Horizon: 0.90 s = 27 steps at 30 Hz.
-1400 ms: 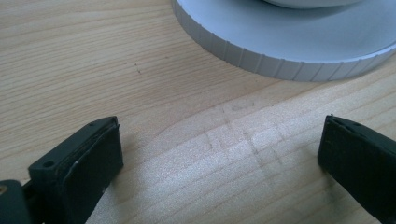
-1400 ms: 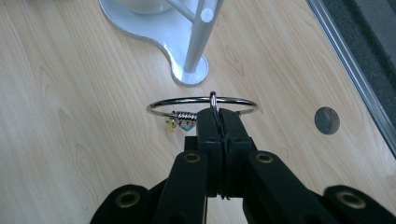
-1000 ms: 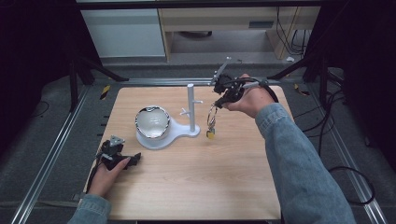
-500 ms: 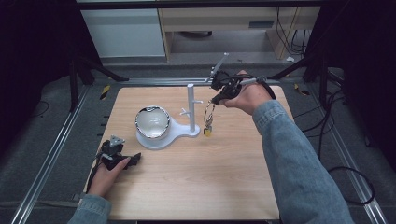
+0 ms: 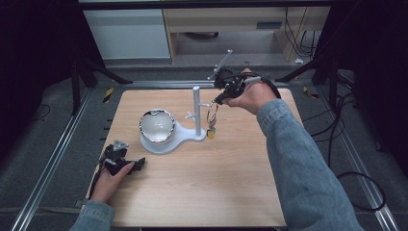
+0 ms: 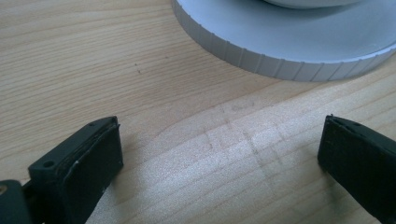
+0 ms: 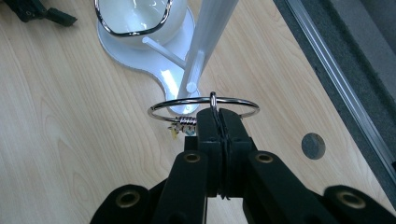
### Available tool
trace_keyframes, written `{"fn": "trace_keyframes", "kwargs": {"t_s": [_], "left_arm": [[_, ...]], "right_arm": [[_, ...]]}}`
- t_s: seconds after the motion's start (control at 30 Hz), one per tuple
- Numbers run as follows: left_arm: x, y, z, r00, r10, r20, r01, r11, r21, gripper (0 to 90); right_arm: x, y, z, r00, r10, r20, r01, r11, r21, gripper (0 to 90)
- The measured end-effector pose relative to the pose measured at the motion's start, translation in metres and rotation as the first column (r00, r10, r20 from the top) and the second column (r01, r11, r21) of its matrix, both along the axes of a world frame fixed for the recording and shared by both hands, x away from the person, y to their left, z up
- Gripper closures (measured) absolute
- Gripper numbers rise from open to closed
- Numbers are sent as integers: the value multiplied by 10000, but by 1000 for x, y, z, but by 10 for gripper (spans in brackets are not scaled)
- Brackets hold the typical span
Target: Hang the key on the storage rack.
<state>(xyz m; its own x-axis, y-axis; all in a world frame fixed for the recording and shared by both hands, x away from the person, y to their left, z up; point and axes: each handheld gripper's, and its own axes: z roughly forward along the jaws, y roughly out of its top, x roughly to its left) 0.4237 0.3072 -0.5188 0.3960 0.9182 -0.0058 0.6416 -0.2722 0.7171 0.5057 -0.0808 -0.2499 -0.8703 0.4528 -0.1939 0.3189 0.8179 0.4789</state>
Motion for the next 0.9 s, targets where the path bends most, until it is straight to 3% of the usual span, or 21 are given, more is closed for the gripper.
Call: {"fn": "trace_keyframes", "kwargs": {"t_s": [0.9], "left_arm": [[0, 0, 0, 10000, -1, -1, 1, 10000, 0, 0]], "right_arm": [[10, 12, -1, 9999, 50, -141, -50, 10000, 51, 889]]}}
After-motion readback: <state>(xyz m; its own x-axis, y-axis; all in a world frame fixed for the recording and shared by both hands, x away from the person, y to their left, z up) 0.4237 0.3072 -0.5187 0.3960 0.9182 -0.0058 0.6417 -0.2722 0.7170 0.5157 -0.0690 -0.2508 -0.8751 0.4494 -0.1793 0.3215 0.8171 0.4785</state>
